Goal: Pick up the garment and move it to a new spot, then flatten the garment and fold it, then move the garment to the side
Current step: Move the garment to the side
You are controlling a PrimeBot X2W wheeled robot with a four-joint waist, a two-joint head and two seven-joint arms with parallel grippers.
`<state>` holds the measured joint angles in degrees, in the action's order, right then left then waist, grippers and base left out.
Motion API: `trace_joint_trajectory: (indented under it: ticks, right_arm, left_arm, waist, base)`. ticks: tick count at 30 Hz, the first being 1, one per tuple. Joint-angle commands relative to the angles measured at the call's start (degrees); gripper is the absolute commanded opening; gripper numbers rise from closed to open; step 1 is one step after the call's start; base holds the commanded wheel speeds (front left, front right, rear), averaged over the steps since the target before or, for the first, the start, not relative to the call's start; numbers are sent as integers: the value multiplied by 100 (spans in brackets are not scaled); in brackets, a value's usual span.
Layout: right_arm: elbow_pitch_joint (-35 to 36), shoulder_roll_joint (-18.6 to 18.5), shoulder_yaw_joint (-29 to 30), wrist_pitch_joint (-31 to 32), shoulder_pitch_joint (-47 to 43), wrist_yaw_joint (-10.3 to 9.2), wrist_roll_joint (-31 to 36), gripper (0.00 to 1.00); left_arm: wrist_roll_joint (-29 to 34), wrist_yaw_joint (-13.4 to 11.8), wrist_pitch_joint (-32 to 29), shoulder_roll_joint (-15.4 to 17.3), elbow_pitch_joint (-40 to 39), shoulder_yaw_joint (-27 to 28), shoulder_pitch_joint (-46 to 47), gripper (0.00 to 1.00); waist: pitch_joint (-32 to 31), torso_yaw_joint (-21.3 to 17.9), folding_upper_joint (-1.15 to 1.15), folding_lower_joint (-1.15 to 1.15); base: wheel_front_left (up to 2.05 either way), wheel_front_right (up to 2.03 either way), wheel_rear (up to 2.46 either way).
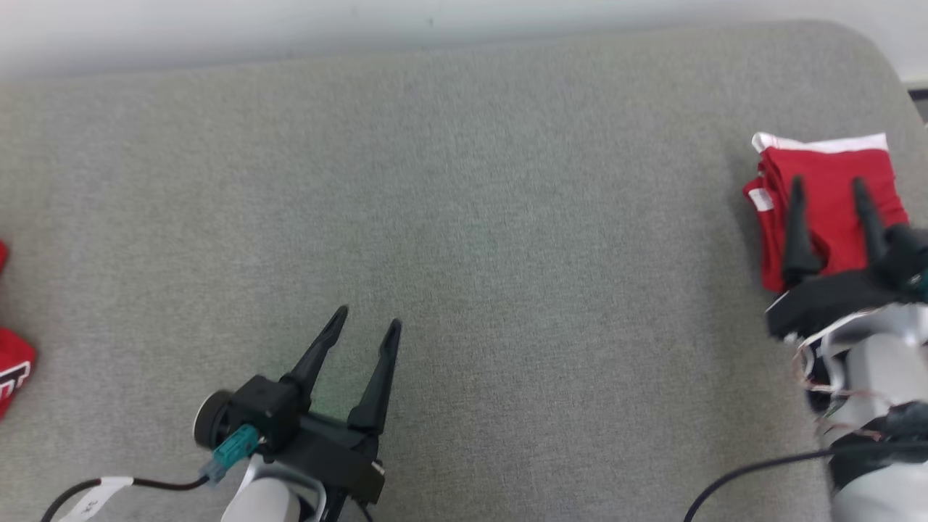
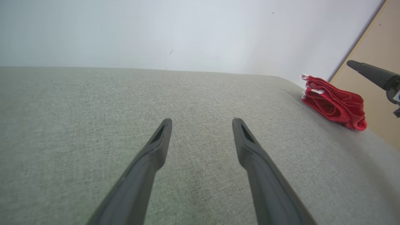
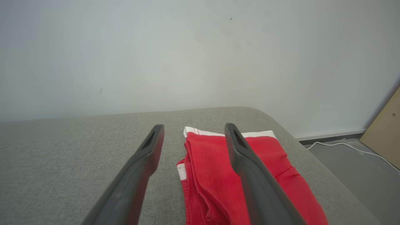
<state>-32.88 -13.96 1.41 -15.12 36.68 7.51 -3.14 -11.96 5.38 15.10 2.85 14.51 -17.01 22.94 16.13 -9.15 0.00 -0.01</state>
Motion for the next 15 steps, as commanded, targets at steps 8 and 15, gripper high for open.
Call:
trace_joint_trajectory:
  ticks: [8, 15]
  right_arm:
    - [285, 309, -522, -2, -833, -4, -459, 100]
    - [342, 509, -735, -2, -1547, -4, -545, 100]
  left_arm:
    - [148, -307, 9, 7, 132, 326, -504, 100]
    - [313, -503, 9, 7, 250, 651, -934, 100]
  waist:
    - [-732, 289, 0, 1]
    - [-1265, 539, 0, 1]
  base:
    - [0, 0, 0]
    - [0, 0, 0]
